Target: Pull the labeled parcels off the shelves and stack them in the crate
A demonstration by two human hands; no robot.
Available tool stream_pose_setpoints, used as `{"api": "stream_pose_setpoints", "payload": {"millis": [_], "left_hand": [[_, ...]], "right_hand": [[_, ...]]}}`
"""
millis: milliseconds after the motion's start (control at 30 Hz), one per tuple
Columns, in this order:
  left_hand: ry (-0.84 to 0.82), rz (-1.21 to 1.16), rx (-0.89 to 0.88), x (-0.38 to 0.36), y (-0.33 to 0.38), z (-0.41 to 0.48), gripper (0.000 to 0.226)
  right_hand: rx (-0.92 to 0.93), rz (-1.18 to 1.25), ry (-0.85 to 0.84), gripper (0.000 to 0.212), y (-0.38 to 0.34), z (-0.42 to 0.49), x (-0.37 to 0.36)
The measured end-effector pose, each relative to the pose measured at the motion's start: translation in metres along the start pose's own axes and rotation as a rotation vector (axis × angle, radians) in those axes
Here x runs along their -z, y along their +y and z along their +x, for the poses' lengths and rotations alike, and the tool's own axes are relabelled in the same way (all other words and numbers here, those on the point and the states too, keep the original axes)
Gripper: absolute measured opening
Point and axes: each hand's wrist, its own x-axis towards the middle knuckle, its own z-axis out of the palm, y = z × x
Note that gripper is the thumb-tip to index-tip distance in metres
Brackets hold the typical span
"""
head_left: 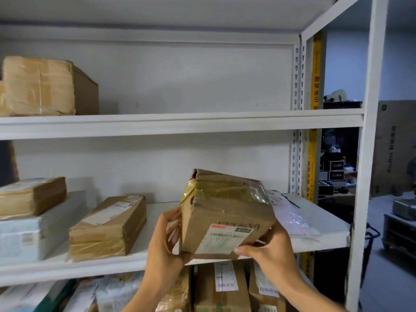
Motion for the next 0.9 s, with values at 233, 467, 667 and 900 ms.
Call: {"api": "stream_pose_setpoints", "payload": {"millis": [233,467,667,900], "left_hand": [[0.017,0.117,-0.022,0.006,0.011,-0.004,0.091],[0.0,0.246,-0.175,0.0,0.057,0.01,0.093],[0.026,0.108,0.02,0.005,0.062,0.027,0.094],[0.108,-0.456,0.591,0.011,0.07,0.041,0.03]], "right_hand": [[-0.042,0.068,-0.069,0.044,-0.005,0.015,0.004],[-0.122,0.322,-0.242,0.065,0.0,0.042,0.015],[-0.121,0.274,-0.13,0.023,-0.024,0.044,0.013],[-0.014,0.02,-0.221,0.035,-0.069,0.042,0.008]]}}
